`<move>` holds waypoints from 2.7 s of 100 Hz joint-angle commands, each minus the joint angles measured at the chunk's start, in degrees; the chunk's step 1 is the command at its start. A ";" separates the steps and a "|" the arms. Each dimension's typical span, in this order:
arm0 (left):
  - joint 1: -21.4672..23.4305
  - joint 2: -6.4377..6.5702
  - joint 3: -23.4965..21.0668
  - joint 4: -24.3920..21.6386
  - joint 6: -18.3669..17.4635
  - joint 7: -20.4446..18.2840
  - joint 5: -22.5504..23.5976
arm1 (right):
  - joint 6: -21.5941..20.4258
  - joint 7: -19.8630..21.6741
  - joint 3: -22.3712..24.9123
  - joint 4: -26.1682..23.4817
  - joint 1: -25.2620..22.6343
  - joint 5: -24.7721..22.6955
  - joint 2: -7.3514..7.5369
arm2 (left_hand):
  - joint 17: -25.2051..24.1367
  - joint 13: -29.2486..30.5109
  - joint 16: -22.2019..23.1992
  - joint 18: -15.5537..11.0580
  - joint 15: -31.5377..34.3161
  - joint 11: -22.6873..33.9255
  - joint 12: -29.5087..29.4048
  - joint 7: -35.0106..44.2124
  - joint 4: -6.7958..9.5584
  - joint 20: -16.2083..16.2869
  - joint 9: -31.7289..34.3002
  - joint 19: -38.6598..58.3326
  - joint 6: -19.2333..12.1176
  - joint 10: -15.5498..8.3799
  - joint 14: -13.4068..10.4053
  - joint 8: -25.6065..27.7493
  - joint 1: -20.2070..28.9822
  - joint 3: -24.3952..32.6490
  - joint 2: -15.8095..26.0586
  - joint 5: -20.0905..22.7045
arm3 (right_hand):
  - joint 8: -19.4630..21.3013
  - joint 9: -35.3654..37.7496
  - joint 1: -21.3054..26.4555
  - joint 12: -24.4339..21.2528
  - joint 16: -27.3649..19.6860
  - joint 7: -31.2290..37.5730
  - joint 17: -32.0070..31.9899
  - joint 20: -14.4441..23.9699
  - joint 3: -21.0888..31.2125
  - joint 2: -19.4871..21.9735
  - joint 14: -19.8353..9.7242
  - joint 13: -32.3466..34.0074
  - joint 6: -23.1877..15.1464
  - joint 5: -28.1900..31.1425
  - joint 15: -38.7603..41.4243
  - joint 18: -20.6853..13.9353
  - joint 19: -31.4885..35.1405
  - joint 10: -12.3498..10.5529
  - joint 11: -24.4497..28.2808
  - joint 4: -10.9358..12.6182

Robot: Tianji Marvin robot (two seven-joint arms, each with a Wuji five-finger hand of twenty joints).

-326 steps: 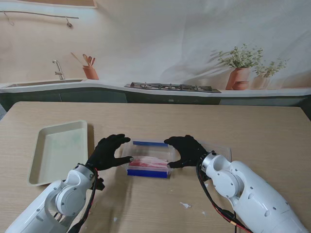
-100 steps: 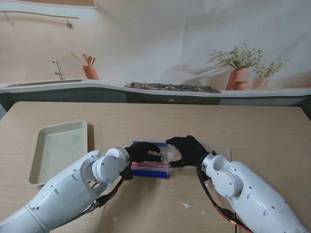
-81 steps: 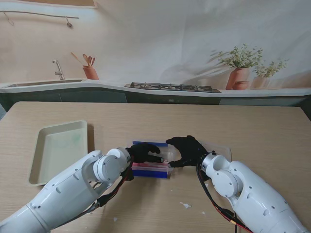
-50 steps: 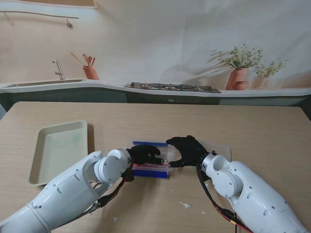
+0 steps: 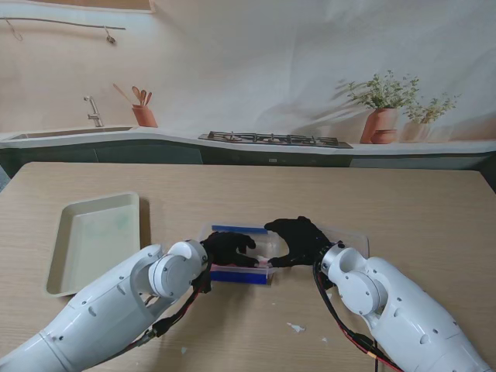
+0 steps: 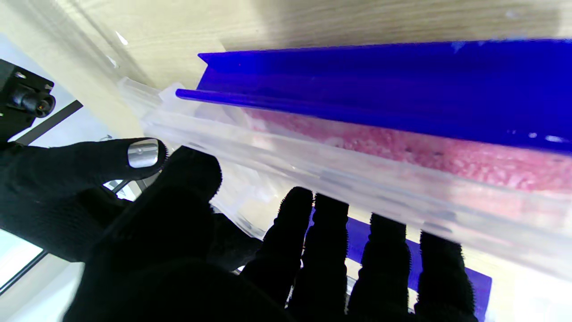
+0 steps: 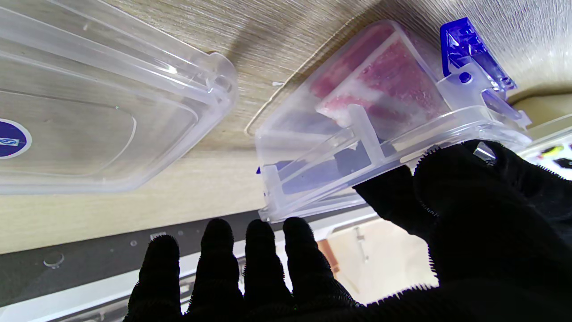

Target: Separate the bacon slices onto the tray

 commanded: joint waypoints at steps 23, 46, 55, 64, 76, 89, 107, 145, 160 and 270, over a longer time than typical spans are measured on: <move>0.24 0.12 0.07 -0.63 -1.31 -0.03 1.80 | 0.07 0.81 -0.19 0.07 -0.30 -0.07 -0.32 | -0.69 2.06 1.75 -0.94 3.10 5.73 4.07 4.05 2.10 1.69 2.71 -0.14 -2.92 -3.01 -0.84 2.10 -1.01 3.84 -1.77 6.59 | 0.58 -0.71 1.22 0.22 0.46 0.20 -0.11 1.03 1.89 -0.14 -1.00 -1.61 0.32 -0.39 0.64 0.33 -0.04 0.09 1.43 -0.34; 0.48 0.06 0.27 -0.69 -0.23 0.84 3.27 | 0.19 0.90 -0.32 0.08 -0.25 -0.03 -0.32 | -0.72 2.79 1.29 -0.73 3.42 2.90 2.49 10.41 1.54 1.37 3.62 1.21 -3.56 -1.92 -0.11 5.78 -1.92 6.38 -1.86 12.04 | 0.62 -0.72 1.34 0.22 0.48 0.26 -0.12 1.04 1.97 -0.16 -1.05 -1.60 0.35 -0.30 0.68 0.31 -0.04 0.09 1.43 -0.35; 0.55 -0.01 0.30 -0.81 0.89 0.69 2.84 | 0.18 0.89 -0.36 0.08 -0.22 -0.06 -0.32 | -0.79 2.12 -0.10 -0.57 1.77 -2.47 -4.40 9.16 1.53 0.82 2.30 1.44 -2.17 -0.47 0.25 5.28 -2.00 6.08 -1.44 11.38 | 0.62 -0.72 1.38 0.22 0.45 0.26 -0.12 1.04 1.98 -0.18 -1.03 -1.64 0.32 -0.35 0.61 0.32 -0.05 0.12 1.43 -0.35; 0.67 -0.05 0.22 -0.99 1.69 0.48 2.26 | 0.14 0.87 -0.37 0.10 -0.20 -0.06 -0.32 | -0.78 1.35 -1.46 -0.53 -0.13 -6.94 -11.37 6.38 1.59 0.29 0.40 0.96 -1.33 0.65 0.11 3.79 -1.84 4.51 -0.01 10.53 | 0.63 -0.73 1.43 0.22 0.44 0.28 -0.12 1.05 2.04 -0.27 -1.03 -1.60 0.39 -0.35 0.60 0.32 -0.06 0.14 1.45 -0.34; 1.01 -0.14 -0.01 -1.37 2.51 0.53 1.62 | 0.14 0.86 -0.42 0.13 -0.17 -0.04 -0.33 | -0.91 -0.55 -2.66 -0.62 -2.09 -7.65 -14.20 2.90 1.62 -0.42 -1.88 -0.48 -0.24 -0.47 -0.37 1.97 -1.88 3.49 0.77 10.14 | 0.63 -0.73 1.35 0.22 0.46 0.28 -0.16 1.04 2.09 -0.29 -0.98 -1.60 0.34 -0.36 0.63 0.32 -0.08 0.17 1.45 -0.36; 1.31 -0.23 -0.19 -1.50 2.66 1.04 1.87 | 0.07 0.76 -0.42 0.19 -0.14 -0.07 -0.34 | -0.74 -2.83 -2.66 -1.03 -2.96 -7.47 -14.63 1.59 1.64 -1.25 -4.37 -3.51 -0.20 -1.03 -1.19 1.39 -1.90 1.56 1.51 8.32 | 0.63 -0.70 1.38 0.22 0.48 0.28 -0.12 1.05 2.20 -0.32 -1.01 -1.58 0.39 -0.40 0.68 0.37 -0.07 0.14 1.45 -0.36; 1.85 -0.17 -0.57 -1.85 2.60 1.55 2.63 | 0.10 0.74 -0.50 0.23 -0.09 -0.03 -0.35 | -0.72 -4.30 -2.32 -1.32 -3.49 -7.39 -14.33 -0.27 1.82 -0.89 -6.78 -6.14 -1.05 -1.78 -1.87 0.51 -1.67 -0.31 1.85 5.54 | 0.64 -0.71 1.32 0.21 0.48 0.30 -0.11 1.05 2.28 -0.32 -0.99 -1.60 0.46 -0.41 0.68 0.34 -0.09 0.17 1.44 -0.39; 2.81 -0.15 -1.31 -2.98 4.03 1.71 2.52 | 0.21 0.75 -0.67 0.27 0.03 0.00 -0.36 | -0.64 5.38 1.68 0.02 3.06 -5.74 -13.13 -0.27 2.14 4.55 -0.38 -1.03 -0.01 1.99 2.40 0.31 -1.13 -1.12 1.68 6.74 | 0.63 -0.72 1.27 0.24 0.48 0.32 -0.11 1.05 2.37 -0.35 -1.02 -1.59 0.43 -0.39 0.67 0.31 -0.11 0.15 1.50 -0.41; 2.85 -0.33 -1.07 -3.04 4.81 2.13 2.46 | 0.30 0.78 -0.68 0.25 0.01 0.04 -0.36 | -0.81 9.19 7.26 0.18 11.48 -1.02 -8.56 0.70 2.10 4.55 2.73 3.22 0.29 1.58 3.12 0.80 -1.40 1.38 0.57 7.57 | 0.63 -0.72 1.34 0.24 0.48 0.35 -0.14 1.05 2.43 -0.32 -0.92 -1.63 0.42 -0.38 0.67 0.27 -0.12 0.13 1.50 -0.41; 3.63 -0.23 -1.10 -4.21 4.70 4.87 7.83 | 0.45 0.85 -0.74 0.22 0.02 0.09 -0.37 | -0.90 11.18 10.76 0.44 16.22 8.03 7.89 31.04 -1.11 2.18 11.61 -1.00 -9.88 -4.40 0.93 17.47 8.75 10.07 -10.52 11.71 | 0.62 -0.72 1.50 0.21 0.47 0.47 -0.15 1.10 2.37 -0.13 -1.05 -1.59 0.34 -0.39 0.66 0.26 -0.11 0.13 1.45 -0.42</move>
